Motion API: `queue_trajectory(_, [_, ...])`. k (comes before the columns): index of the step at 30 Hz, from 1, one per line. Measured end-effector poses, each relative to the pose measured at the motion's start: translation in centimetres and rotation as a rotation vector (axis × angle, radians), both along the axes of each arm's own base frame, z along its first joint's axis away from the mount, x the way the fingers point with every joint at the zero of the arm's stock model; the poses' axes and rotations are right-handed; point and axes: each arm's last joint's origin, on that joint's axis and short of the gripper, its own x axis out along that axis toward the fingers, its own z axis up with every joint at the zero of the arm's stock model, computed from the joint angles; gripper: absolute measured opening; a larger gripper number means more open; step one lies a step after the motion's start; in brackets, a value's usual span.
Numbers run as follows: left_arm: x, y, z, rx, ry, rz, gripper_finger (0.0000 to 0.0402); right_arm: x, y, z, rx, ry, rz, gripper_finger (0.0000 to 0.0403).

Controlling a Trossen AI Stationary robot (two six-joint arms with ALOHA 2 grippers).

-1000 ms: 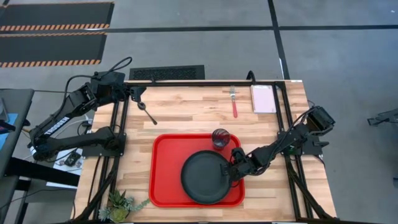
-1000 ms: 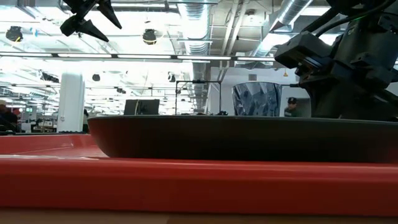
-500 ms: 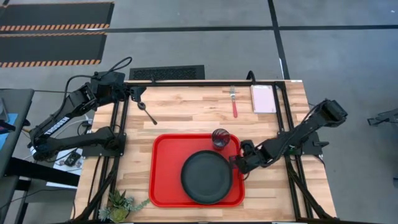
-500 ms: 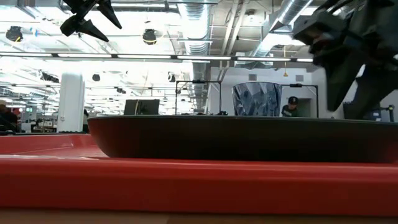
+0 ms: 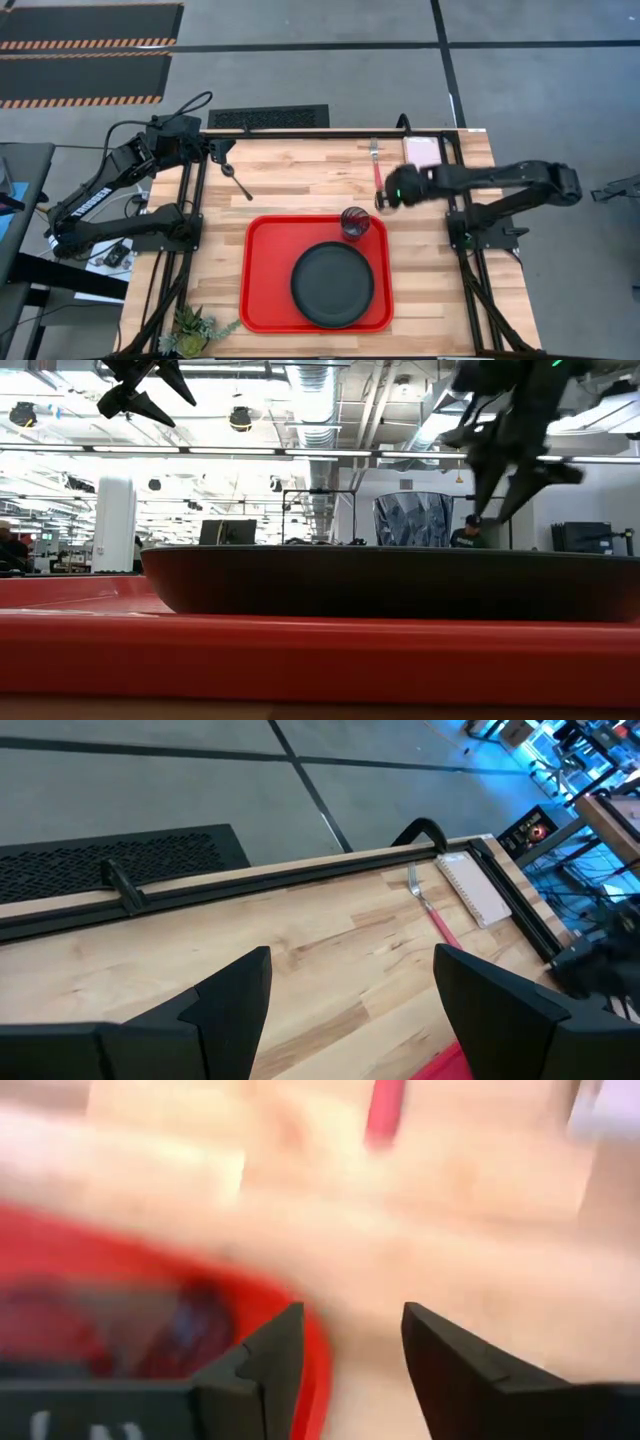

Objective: Pick and place plate/cup/fork/spoon on tray
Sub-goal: Put the pink fork on the left side of the red serving tray

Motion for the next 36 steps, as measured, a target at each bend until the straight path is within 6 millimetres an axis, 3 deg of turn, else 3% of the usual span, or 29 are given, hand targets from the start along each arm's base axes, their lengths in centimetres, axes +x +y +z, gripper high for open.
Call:
queue_trajectory(8, [0.0,0.0,0.0,-0.001,0.0,0.0,0.0265,-0.2,-8.3,-1.9,-0.095,0.096,-0.055,0.0229])
queue_trajectory(18, [-0.2,-0.1,-0.4,-0.036,0.031,0.006,0.0265,2.0,-13.9,-5.9,-0.069,0.215,-0.006,0.0229])
queue_trajectory(25, [-0.2,-0.2,-0.4,-0.046,0.03,0.012,0.0265,4.1,-15.3,-7.5,-0.043,0.263,0.03,0.0229])
queue_trajectory(36, [-0.2,-0.2,-0.4,-0.046,0.029,0.013,0.0265,5.8,-14.9,-10.2,-0.012,0.319,0.071,0.0228])
